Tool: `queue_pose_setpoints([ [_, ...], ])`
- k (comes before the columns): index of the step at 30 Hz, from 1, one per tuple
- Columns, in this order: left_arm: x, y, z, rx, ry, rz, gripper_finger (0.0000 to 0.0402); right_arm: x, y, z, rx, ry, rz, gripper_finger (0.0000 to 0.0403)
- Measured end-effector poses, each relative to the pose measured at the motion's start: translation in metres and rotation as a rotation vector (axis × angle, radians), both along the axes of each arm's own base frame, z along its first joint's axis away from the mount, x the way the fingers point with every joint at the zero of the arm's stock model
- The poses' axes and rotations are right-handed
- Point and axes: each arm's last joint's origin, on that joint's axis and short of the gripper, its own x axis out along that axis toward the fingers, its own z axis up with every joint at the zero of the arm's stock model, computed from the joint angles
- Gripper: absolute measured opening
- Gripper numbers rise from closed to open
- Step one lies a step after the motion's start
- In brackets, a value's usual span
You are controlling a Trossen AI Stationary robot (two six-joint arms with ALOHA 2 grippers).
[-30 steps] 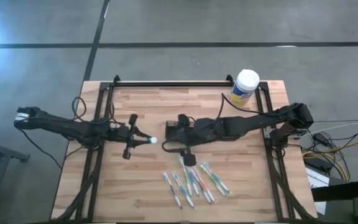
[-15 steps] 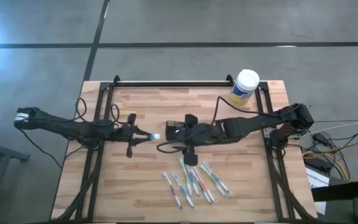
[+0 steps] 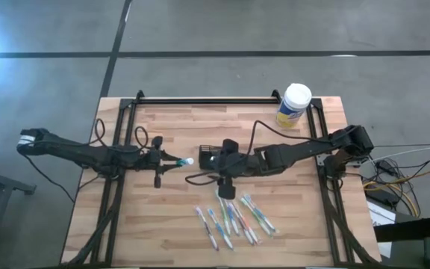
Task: Pick & Place toothbrushing station
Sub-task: Put the blue mouthwash bottle into the black wire organizer
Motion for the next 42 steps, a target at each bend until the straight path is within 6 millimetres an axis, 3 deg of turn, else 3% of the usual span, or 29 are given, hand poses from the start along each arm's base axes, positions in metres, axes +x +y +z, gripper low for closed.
queue_pose_setpoints([
  [17, -0.001, 0.001, -0.004, 0.043, 0.044, 0.067, 0.0072, 0.002, -0.002, -0.006, 0.003, -0.010, -0.047, 0.0226],
  [28, 0.007, 0.000, 0.003, 0.100, 0.116, 0.087, 0.0072, 0.038, -0.024, -0.005, -0.073, -0.002, -0.045, 0.0226],
  [35, 0.007, 0.001, 0.003, 0.115, 0.127, 0.109, 0.0072, 0.048, -0.032, 0.006, 0.038, 0.014, 0.018, 0.0226],
  [42, 0.006, 0.001, 0.000, 0.120, 0.156, 0.113, 0.0072, 0.071, -0.037, -0.010, 0.068, 0.120, 0.050, 0.0226],
])
